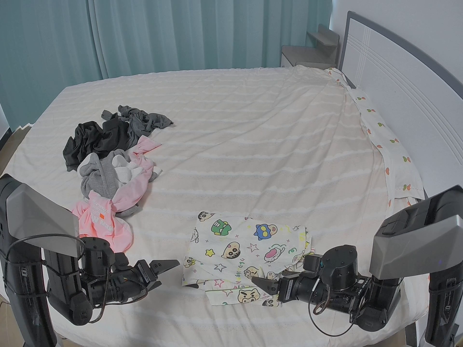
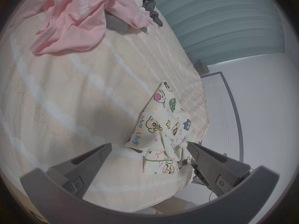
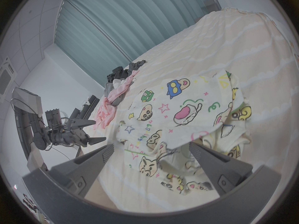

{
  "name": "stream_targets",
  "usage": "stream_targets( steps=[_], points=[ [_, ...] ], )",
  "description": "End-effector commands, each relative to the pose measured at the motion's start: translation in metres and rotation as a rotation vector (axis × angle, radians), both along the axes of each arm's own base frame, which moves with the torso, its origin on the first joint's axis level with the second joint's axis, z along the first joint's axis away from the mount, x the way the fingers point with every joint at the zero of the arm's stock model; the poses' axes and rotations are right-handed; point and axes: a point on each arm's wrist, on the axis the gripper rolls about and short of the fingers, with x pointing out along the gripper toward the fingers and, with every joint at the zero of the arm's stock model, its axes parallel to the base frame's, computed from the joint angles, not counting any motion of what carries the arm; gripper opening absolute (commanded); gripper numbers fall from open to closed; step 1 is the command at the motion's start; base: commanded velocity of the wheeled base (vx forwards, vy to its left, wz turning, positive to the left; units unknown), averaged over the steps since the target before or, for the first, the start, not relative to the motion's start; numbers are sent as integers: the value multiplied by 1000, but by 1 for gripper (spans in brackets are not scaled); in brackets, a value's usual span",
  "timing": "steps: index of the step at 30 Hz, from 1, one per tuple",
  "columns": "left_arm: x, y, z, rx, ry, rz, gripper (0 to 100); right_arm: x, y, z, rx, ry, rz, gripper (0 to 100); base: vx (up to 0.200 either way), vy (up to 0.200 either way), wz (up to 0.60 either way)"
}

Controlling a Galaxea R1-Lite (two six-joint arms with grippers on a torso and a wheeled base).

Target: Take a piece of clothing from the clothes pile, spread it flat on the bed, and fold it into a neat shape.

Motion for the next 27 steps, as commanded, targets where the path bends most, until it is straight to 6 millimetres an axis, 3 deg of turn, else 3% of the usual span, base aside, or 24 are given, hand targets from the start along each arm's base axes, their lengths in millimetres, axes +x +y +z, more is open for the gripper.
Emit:
stream_targets(
  steps=[1,8,9,15,23,27],
  points=[
    [1,0,1,-4,-13,0,100,7,0,-3,-16,1,-8,100,0,0,0],
    [1,0,1,-4,-13,0,100,13,5,-5,-66,-7,-34,100,0,0,0],
    [1,0,1,-4,-13,0,100,14,5,-5,-72,-8,-36,0,0,0,0],
    [1,0,1,-4,-13,0,100,11,-2,-3,-87,-2,-46,0,0,0,0],
    [1,0,1,-3,-14,-1,100,7,-22,1,-106,16,-87,0,0,0,0],
    [1,0,1,-3,-14,-1,100,-5,-38,7,-93,48,-63,0,0,0,0]
  ],
)
